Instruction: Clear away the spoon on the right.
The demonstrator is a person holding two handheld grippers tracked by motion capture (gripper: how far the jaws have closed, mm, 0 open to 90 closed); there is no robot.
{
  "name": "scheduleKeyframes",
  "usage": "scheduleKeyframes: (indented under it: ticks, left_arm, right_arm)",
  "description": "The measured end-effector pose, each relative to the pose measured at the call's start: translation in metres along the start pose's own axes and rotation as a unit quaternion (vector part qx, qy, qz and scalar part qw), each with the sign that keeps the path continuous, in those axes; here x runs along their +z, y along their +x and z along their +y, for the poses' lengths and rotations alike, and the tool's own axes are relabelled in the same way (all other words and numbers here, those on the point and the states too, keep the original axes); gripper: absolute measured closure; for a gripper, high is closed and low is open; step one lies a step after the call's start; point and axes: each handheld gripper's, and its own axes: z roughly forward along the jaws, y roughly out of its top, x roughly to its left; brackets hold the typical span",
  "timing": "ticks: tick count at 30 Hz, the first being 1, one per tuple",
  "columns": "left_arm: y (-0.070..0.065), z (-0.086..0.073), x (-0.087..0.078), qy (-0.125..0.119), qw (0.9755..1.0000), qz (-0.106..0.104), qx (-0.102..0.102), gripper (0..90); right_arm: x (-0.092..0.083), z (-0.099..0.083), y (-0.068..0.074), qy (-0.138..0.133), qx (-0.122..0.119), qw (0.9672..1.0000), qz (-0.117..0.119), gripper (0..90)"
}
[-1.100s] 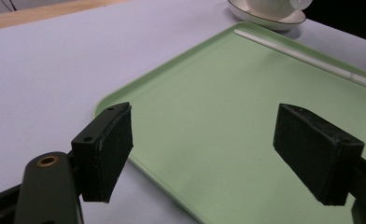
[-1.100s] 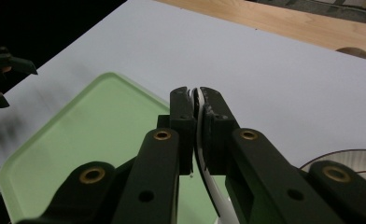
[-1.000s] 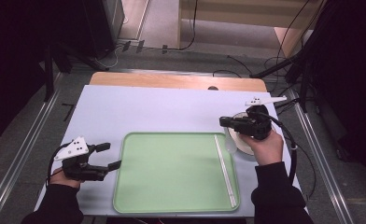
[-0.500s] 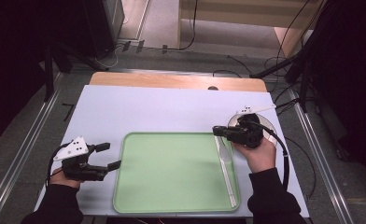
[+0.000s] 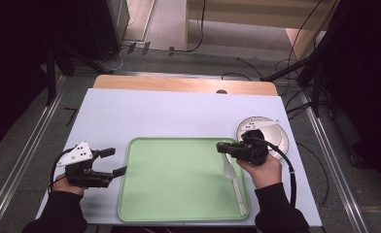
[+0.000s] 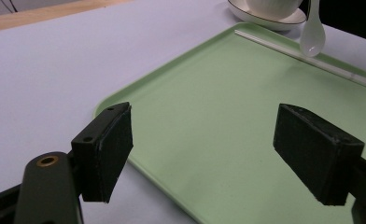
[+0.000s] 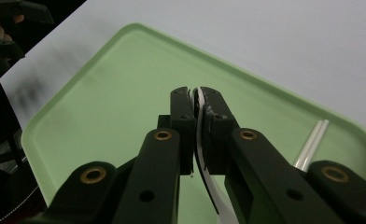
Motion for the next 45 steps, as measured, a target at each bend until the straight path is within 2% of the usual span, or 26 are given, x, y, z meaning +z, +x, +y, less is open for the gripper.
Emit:
scheduleKeyframes:
  ticks: [5, 10, 17, 24, 28, 32, 35, 39, 45]
  left_arm:
    - [0.000, 0.001, 0.001, 0.002, 1.0000, -0.002, 0.003, 19.9]
    - [0.001, 0.002, 0.003, -0.001, 1.0000, -0.004, 0.002, 19.9]
    - [0.001, 0.003, 0.005, 0.000, 1.0000, -0.008, 0.004, 19.9]
    - [0.001, 0.004, 0.006, -0.001, 0.9999, -0.010, 0.005, 19.9]
    - [0.001, 0.004, 0.007, -0.001, 0.9999, -0.011, 0.005, 19.9]
    - [0.001, 0.004, 0.007, 0.001, 0.9999, -0.011, 0.006, 19.9]
    - [0.001, 0.004, 0.007, 0.001, 0.9999, -0.011, 0.006, 19.9]
    - [0.001, 0.004, 0.007, 0.000, 0.9999, -0.011, 0.006, 19.9]
    - [0.001, 0.004, 0.007, 0.000, 0.9999, -0.011, 0.005, 19.9]
  right_arm:
    - [0.007, -0.008, 0.005, 0.011, 0.008, 0.9999, 0.010, 86.0]
    - [0.013, -0.014, 0.007, 0.026, 0.015, 0.9996, 0.005, 86.0]
    - [0.021, -0.019, 0.007, 0.029, 0.018, 0.9994, 0.009, 85.6]
    - [0.036, -0.027, 0.001, 0.046, 0.024, 0.9987, 0.006, 85.1]
    - [0.043, -0.031, -0.005, 0.049, 0.040, 0.9979, 0.014, 84.9]
    - [0.048, -0.034, -0.008, 0.053, 0.034, 0.9980, 0.005, 83.8]
    - [0.052, -0.036, -0.011, 0.054, 0.033, 0.9980, 0.008, 82.8]
    - [0.061, -0.038, -0.016, 0.070, 0.037, 0.9969, 0.006, 81.0]
    - [0.067, -0.039, -0.017, 0.081, 0.031, 0.9963, -0.002, 80.1]
